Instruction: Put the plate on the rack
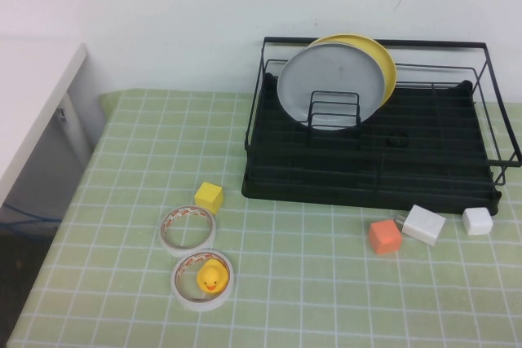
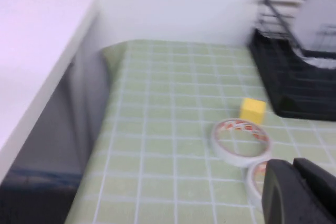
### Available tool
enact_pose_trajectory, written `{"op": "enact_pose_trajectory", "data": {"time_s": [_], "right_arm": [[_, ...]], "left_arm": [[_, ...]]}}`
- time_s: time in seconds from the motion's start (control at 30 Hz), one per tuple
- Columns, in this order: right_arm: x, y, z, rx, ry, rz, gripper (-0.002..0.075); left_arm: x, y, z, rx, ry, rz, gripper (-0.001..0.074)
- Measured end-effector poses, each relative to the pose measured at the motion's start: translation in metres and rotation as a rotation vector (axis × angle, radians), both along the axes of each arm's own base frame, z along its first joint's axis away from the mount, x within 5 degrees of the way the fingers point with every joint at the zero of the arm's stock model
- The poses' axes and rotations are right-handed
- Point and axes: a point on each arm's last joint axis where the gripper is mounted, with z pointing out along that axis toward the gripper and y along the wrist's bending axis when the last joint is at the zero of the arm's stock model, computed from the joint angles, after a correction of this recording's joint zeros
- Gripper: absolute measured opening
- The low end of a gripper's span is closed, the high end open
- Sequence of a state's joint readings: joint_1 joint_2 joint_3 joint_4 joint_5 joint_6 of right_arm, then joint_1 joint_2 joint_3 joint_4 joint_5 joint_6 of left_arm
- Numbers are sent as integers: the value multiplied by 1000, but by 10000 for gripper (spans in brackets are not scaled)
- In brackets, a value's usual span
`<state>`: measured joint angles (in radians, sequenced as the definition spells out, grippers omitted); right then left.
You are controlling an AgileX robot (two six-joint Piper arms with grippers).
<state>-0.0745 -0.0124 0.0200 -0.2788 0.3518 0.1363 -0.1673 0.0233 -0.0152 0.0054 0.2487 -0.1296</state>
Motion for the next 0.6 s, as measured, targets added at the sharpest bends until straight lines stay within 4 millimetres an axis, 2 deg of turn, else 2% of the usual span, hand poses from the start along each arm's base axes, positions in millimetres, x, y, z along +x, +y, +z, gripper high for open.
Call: {"op": "enact_pose_trajectory", "data": {"time_s": [0.07, 0.2, 0.4, 0.6], "right_arm": [[0, 0, 0, 0, 0, 0, 11], [0, 0, 0, 0, 2, 0, 11], [0, 0, 0, 2, 1, 0, 11], [0, 0, 0, 2, 1, 0, 11]], "left_arm": [[0, 3, -9, -58, 2, 59, -1], [-1, 5, -12, -144, 38, 121, -1], [-2, 2, -15, -32, 66, 36, -1], [-3, 0, -15, -21, 65, 6, -1]]}}
